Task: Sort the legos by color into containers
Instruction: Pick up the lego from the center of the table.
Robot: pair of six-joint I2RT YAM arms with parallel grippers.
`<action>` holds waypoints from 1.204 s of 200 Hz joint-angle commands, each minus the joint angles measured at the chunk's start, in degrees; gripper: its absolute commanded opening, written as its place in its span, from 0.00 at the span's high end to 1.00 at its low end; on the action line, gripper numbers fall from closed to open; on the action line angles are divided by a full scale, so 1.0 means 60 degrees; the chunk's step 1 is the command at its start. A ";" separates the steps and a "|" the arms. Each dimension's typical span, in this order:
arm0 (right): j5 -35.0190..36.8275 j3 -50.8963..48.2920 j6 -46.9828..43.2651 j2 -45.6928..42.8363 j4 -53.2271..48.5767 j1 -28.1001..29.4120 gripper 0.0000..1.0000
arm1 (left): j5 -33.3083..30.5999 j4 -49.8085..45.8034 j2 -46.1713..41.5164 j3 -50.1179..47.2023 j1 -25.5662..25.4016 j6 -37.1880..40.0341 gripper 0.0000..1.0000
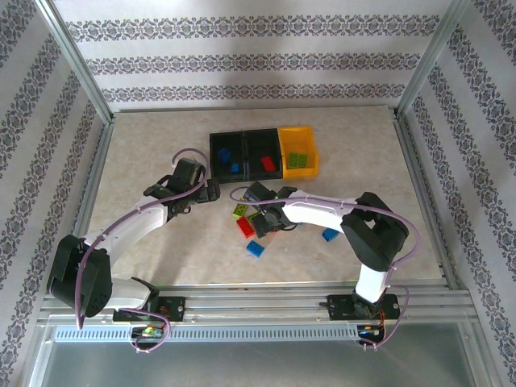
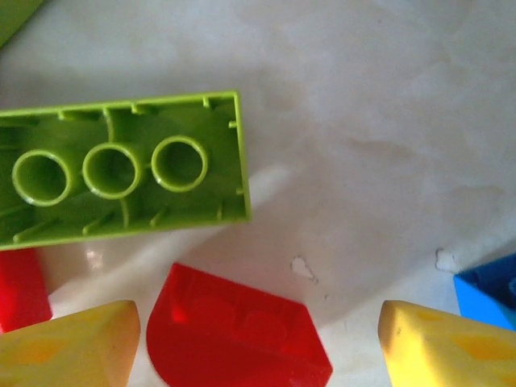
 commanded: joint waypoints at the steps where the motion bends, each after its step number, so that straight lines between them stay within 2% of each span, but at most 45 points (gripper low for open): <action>1: -0.0002 0.0358 -0.0299 0.0297 -0.0170 -0.0221 0.25 | 0.0050 -0.0035 -0.0204 -0.0045 0.0153 -0.0103 0.00; 53: -0.0183 0.0459 0.0089 0.0494 -0.0292 -0.0587 0.39 | 0.0080 -0.0064 -0.0201 -0.0003 0.0190 -0.0103 0.00; 97: -0.0690 0.0154 0.0657 0.0172 -0.0388 -0.0765 0.42 | 0.0131 -0.0049 -0.0130 0.0028 0.0194 -0.0102 0.00; 163: -0.0883 -0.0241 0.1158 -0.0065 -0.0460 -0.0320 0.48 | 0.0224 0.0017 -0.0015 0.0055 0.0212 -0.0089 0.00; 241: -0.0722 -0.0046 0.1196 -0.0186 -0.0461 -0.0241 0.70 | 0.0175 -0.0042 -0.0080 -0.0033 0.0199 -0.0089 0.00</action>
